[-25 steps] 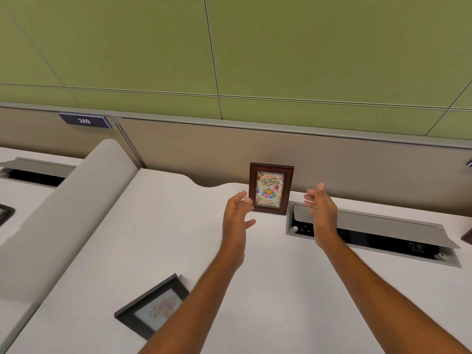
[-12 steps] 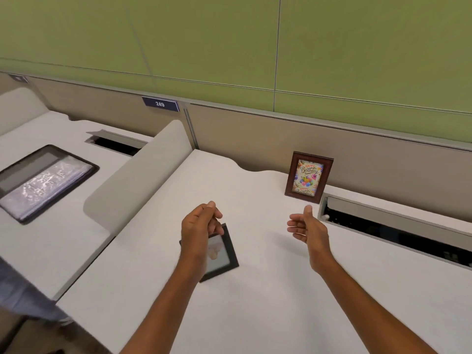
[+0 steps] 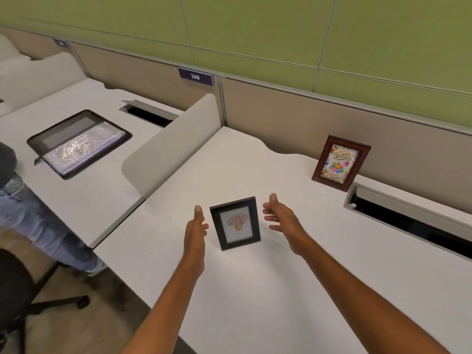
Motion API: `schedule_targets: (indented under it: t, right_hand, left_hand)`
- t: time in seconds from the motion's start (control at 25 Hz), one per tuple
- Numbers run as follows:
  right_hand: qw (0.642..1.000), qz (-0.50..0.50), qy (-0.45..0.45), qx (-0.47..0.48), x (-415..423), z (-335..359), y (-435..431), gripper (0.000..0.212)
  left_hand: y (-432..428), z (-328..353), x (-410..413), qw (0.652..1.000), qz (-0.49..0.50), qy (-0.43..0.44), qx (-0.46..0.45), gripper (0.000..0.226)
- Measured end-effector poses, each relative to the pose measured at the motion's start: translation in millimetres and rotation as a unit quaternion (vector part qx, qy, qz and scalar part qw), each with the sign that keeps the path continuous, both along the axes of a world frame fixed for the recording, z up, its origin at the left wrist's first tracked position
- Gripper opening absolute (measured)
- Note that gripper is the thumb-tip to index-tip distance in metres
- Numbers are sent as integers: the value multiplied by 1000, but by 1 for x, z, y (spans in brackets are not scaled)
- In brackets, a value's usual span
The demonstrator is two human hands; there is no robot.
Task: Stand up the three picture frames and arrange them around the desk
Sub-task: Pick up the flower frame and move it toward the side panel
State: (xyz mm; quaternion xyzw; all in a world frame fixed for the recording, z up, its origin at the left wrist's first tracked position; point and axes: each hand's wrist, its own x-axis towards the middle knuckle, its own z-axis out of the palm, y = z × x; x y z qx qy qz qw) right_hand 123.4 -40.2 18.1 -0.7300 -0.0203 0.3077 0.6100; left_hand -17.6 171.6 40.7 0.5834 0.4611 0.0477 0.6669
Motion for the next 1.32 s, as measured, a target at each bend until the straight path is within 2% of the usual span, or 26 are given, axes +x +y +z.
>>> schedule_targets:
  t: [0.12, 0.24, 0.36, 0.48, 0.72, 0.88, 1.04, 1.32]
  right_hand:
    - [999, 39, 16, -16, -5, -1, 13, 89]
    - [996, 84, 7, -31, -7, -1, 23, 86]
    - [994, 103, 16, -27, -6, -2, 31, 78]
    - [996, 87, 28, -15, -2, -6, 38, 83]
    - [998, 40, 44, -6, 10, -4, 56, 89]
    - [999, 15, 48, 2, 31, 1, 69, 86]
    - [999, -7, 34, 5, 66, 11, 87, 90]
    - [998, -46, 20, 24, 161, 21, 131, 79]
  left_hand:
    - [-7, -13, -1, 998, -64, -4, -16, 89]
    - [-10, -23, 4, 993, -104, -44, -15, 68]
    - [-6, -35, 12, 989, -129, -70, -20, 59]
    - [0, -46, 19, 988, -130, -81, -30, 63]
    - [11, -53, 39, 991, -96, -83, -42, 54]
    - [23, -48, 66, 991, -83, -95, -43, 58]
    - [42, -35, 112, 990, -96, -100, -32, 55]
    - [87, -13, 216, 985, -127, -111, -16, 55]
